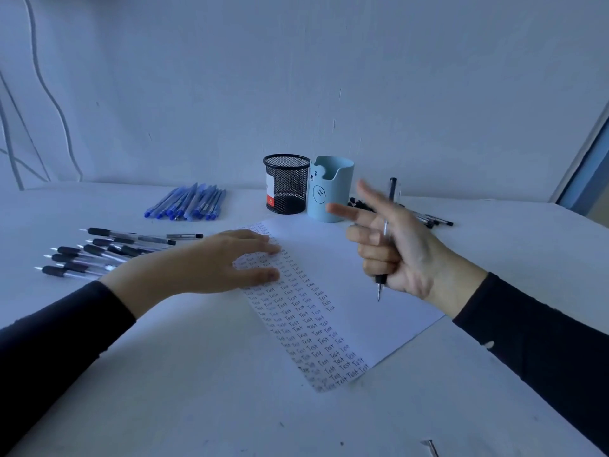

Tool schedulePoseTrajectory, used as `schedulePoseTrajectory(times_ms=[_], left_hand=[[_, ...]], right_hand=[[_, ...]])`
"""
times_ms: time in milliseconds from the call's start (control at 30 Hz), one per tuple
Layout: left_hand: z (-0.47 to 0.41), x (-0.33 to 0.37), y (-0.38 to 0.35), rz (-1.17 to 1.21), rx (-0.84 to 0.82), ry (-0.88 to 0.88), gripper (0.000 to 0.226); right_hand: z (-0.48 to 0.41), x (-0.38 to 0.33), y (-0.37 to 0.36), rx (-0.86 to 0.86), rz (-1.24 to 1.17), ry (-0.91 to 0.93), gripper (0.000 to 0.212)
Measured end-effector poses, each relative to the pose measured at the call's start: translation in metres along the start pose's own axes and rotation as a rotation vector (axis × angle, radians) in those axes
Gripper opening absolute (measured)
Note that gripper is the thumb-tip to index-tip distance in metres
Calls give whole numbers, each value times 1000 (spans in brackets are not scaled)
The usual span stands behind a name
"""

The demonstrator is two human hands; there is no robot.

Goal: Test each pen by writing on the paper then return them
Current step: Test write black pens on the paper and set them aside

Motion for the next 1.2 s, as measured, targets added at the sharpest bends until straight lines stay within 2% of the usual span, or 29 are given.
schedulePoseTrajectory(times_ms=[67, 133, 200, 267, 367, 500, 633, 733, 1200], left_hand=[[0, 0, 0, 1, -5, 0, 78], [-1, 0, 0, 0, -7, 4, 80], [-1, -1, 0, -4, -4, 6, 82], [-1, 0, -1, -5, 0, 4, 83], [-1, 0, -1, -9, -4, -1, 83], [0, 4, 1, -29, -16, 16, 73], [1, 5, 1, -33, -21, 19, 72], [1, 4, 1, -44, -30, 22, 73], [2, 9, 2, -38, -33, 33, 69]], right_hand=[[-3, 4, 0, -51, 30, 24, 39], [-3, 8, 0, -113, 81, -27, 51], [-2, 15, 3, -124, 274, -100, 70], [-1, 20, 1, -122, 459, -117, 77], [-2, 24, -3, -165, 537, -82, 57], [0, 25, -6, -147, 797, -23, 32], [0, 34, -6, -58, 762, 15, 41], [-2, 39, -4, 16, 822, 60, 51], [1, 40, -6, 55, 843, 67, 50]])
Point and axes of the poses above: each hand's wrist, its own z-axis away from the middle knuckle, its own y-axis out of the back of the hand, x = y × z, the point moved 3 cm from there along -z, towards the middle knuckle, and after that the axes turned 12 degrees about -x, right-handed, at the moved point
